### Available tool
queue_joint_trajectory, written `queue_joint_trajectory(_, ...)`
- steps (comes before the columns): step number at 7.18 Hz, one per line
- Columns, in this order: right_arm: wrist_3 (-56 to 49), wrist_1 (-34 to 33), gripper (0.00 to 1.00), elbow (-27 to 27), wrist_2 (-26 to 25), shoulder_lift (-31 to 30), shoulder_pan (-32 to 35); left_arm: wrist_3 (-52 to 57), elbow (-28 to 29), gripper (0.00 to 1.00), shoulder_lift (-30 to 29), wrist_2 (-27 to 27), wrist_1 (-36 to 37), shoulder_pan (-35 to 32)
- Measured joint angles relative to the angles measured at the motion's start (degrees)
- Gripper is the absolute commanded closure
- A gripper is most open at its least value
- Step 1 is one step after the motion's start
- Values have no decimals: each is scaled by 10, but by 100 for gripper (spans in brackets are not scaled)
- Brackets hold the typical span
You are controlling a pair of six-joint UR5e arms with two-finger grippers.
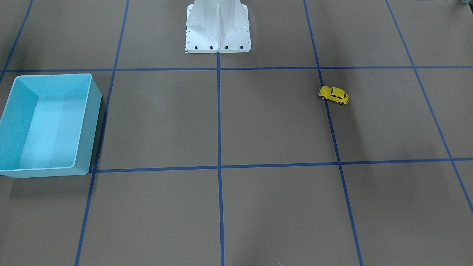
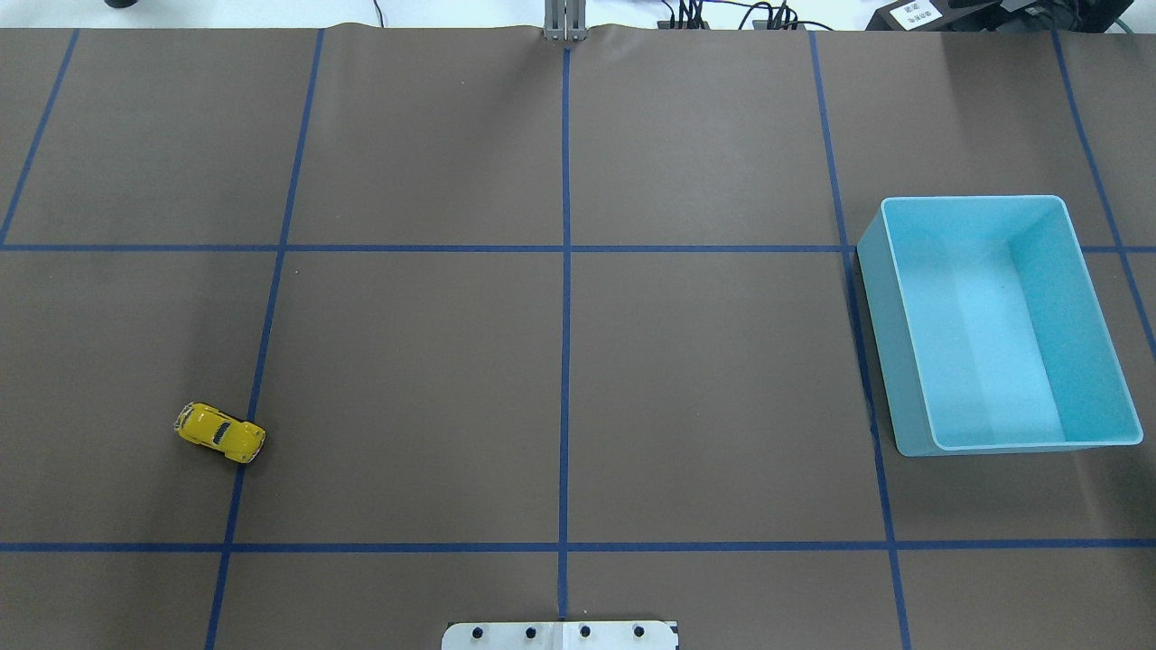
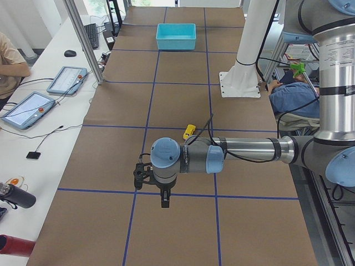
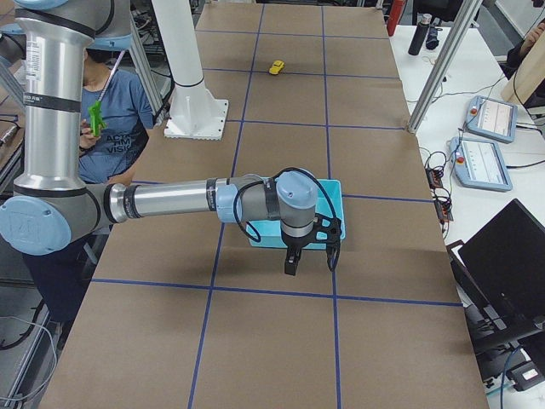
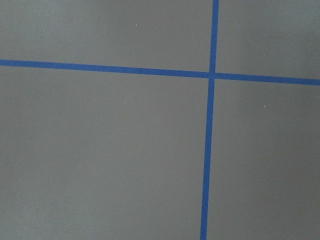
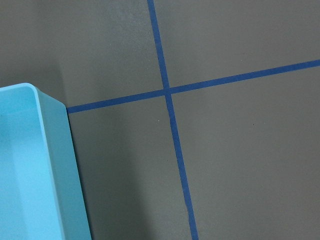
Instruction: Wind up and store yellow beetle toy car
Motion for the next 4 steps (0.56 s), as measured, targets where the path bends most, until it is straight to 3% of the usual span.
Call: queue_joint_trajectory(4, 0, 1, 0, 1, 2, -2, 0, 1, 5, 0, 0, 2, -4, 0)
